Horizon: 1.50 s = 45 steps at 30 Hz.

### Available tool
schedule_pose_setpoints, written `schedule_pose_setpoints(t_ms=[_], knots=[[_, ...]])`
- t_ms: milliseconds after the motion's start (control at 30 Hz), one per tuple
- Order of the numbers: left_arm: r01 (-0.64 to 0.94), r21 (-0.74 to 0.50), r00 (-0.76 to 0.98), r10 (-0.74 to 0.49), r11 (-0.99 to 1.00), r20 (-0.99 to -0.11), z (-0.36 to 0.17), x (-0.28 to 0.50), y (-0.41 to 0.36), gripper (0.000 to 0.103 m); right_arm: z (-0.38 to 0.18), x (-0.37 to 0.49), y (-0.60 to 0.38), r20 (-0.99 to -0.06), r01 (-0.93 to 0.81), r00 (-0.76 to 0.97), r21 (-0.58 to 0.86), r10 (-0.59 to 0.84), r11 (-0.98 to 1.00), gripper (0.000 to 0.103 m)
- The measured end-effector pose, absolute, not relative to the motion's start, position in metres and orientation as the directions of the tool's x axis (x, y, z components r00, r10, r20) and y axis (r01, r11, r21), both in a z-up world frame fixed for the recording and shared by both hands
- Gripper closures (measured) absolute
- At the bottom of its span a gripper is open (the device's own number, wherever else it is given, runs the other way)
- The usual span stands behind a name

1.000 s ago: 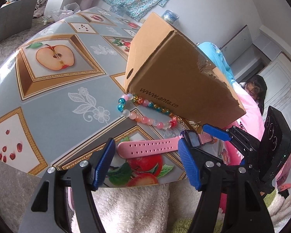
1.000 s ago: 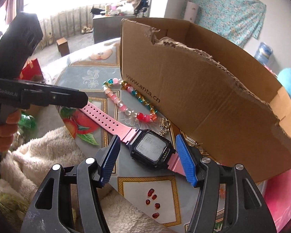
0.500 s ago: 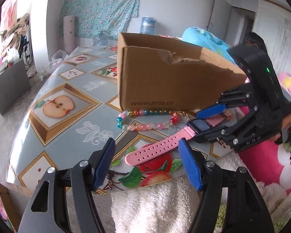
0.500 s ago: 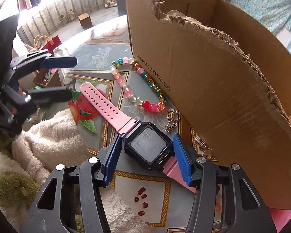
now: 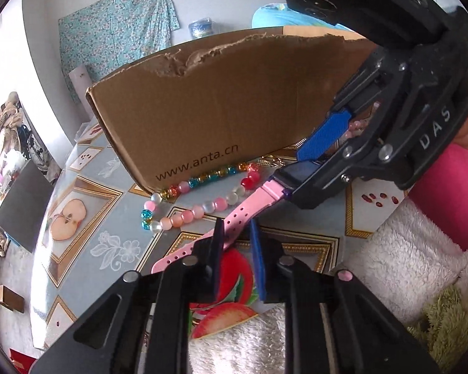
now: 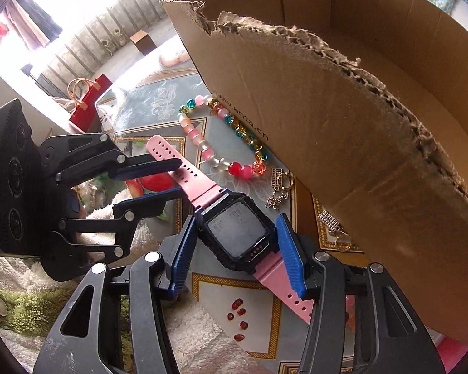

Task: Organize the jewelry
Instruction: 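Grasp the pink strap with the left tool while the right tool holds the watch face, then lift the watch into the cardboard box with both tools and open them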

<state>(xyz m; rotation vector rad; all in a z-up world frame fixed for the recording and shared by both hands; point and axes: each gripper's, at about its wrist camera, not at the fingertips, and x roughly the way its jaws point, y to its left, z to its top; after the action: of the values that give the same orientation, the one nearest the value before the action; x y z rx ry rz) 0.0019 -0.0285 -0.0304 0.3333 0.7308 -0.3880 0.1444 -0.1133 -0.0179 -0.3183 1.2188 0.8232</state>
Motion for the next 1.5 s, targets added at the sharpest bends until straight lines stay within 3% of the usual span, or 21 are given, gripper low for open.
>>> schedule_pose_setpoints(t_ms=[200, 300, 400, 533, 600, 667, 1000, 1167, 1200, 1233, 1267, 1333, 1500], knots=[[0.431, -0.161, 0.556, -0.402, 0.888, -0.727, -0.020, 0.031, 0.006, 0.096, -0.017, 0.122, -0.125, -0.904, -0.710, 0.202, 0.129, 0.376, 0.693, 0.054], [0.403, -0.248, 0.526, -0.445, 0.881, -0.725, -0.018, 0.044, 0.019, 0.098, -0.019, 0.114, -0.132, -0.900, -0.700, 0.260, 0.074, 0.350, 0.710, 0.054], [0.382, -0.303, 0.502, -0.471, 0.873, -0.726, -0.018, 0.056, 0.028, 0.098, -0.021, 0.106, -0.140, -0.893, -0.689, 0.316, 0.017, 0.321, 0.725, 0.066], [0.368, -0.324, 0.486, -0.477, 0.872, -0.732, -0.017, 0.063, 0.031, 0.098, -0.022, 0.098, -0.145, -0.872, -0.662, 0.409, -0.080, 0.270, 0.745, 0.080], [0.362, -0.309, 0.499, -0.462, 0.880, -0.733, -0.014, 0.061, 0.028, 0.099, -0.021, 0.096, -0.147, -0.855, -0.643, 0.450, -0.110, 0.257, 0.758, 0.094], [0.360, -0.277, 0.527, -0.439, 0.891, -0.728, -0.005, 0.044, 0.023, 0.102, -0.016, 0.094, -0.151, -0.840, -0.624, 0.465, -0.087, 0.280, 0.777, 0.101], [0.384, -0.313, 0.620, -0.493, 0.869, -0.610, 0.080, 0.034, 0.043, 0.103, 0.059, 0.072, -0.167, -0.736, -0.629, 0.546, -0.044, 0.400, 0.776, 0.102], [0.413, -0.243, 0.627, -0.468, 0.878, -0.623, 0.090, 0.027, 0.033, 0.102, 0.070, 0.077, -0.170, -0.736, -0.638, 0.535, -0.030, 0.415, 0.770, 0.102], [0.418, -0.220, 0.622, -0.454, 0.882, -0.639, 0.086, 0.023, 0.030, 0.100, 0.069, 0.078, -0.168, -0.743, -0.637, 0.531, -0.034, 0.407, 0.770, 0.102], [0.417, -0.189, 0.619, -0.430, 0.889, -0.657, 0.082, 0.019, 0.027, 0.087, 0.066, 0.083, -0.164, -0.751, -0.636, 0.527, -0.038, 0.398, 0.771, 0.102], [0.410, -0.154, 0.624, -0.400, 0.899, -0.672, 0.076, 0.014, 0.024, 0.067, 0.064, 0.085, -0.156, -0.757, -0.633, 0.525, -0.043, 0.388, 0.773, 0.102], [0.402, -0.081, 0.645, -0.345, 0.912, -0.682, 0.065, 0.005, 0.019, 0.052, 0.063, 0.087, -0.151, -0.765, -0.632, 0.522, -0.050, 0.377, 0.773, 0.102], [0.338, 0.084, 0.694, -0.188, 0.938, -0.695, 0.035, 0.007, 0.008, 0.051, 0.074, 0.083, -0.144, -0.758, -0.645, 0.537, -0.085, 0.371, 0.760, 0.102]])
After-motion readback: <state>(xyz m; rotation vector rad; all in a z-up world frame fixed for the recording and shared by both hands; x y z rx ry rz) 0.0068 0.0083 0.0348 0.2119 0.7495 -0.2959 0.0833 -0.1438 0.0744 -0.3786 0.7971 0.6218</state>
